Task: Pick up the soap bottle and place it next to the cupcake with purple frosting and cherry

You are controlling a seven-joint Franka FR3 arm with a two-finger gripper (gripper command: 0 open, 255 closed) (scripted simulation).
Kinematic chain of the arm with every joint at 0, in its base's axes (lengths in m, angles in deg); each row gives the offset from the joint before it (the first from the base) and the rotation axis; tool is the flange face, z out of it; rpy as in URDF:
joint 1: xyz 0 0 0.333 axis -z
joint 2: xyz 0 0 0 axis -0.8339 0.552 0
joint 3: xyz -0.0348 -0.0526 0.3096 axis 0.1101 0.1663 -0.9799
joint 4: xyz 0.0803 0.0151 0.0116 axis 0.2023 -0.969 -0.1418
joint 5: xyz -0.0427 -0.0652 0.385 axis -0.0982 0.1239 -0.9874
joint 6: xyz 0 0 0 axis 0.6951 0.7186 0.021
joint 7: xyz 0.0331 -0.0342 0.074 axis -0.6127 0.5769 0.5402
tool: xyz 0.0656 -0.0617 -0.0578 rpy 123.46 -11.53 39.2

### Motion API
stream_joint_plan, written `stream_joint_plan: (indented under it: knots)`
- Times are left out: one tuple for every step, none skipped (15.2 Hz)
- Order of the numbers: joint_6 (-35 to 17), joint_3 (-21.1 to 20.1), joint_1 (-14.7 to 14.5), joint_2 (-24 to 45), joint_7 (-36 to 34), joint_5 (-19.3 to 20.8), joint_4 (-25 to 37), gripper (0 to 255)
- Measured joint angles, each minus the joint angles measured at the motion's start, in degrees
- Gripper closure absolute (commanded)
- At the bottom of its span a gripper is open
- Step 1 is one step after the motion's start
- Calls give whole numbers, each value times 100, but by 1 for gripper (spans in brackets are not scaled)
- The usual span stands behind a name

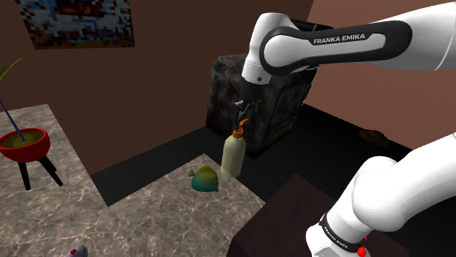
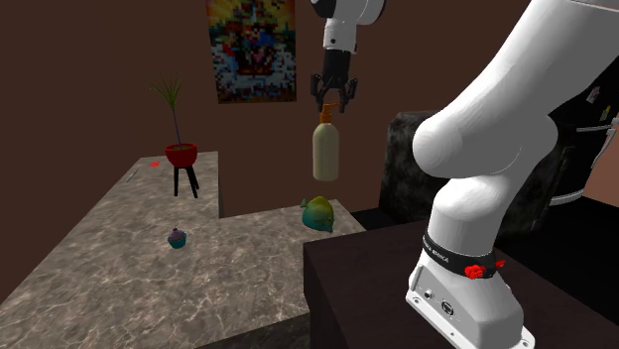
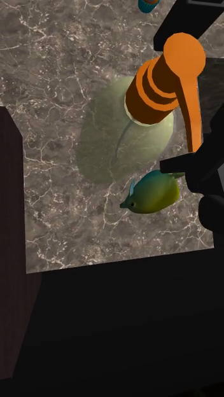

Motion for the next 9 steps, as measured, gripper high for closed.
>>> stream_joint_plan:
  knots:
    - [-22, -84, -44, 48, -111, -27, 40, 255]
    - [-36, -168, -88, 99, -226, -51, 90, 255]
    - [-74, -256, -129, 185, -343, -70, 151, 255]
    - [-93, -337, -169, 252, -455, -88, 212, 255]
    - [-112, -416, -210, 297, -564, -104, 254, 255]
    - [-156, -535, -261, 440, -723, -113, 376, 255]
    - [-146, -639, -311, 527, -881, -123, 491, 255]
    - [-123, -735, -353, 645, -1029, -119, 649, 255]
    - [-160, -822, -385, 793, -1157, -105, 773, 255]
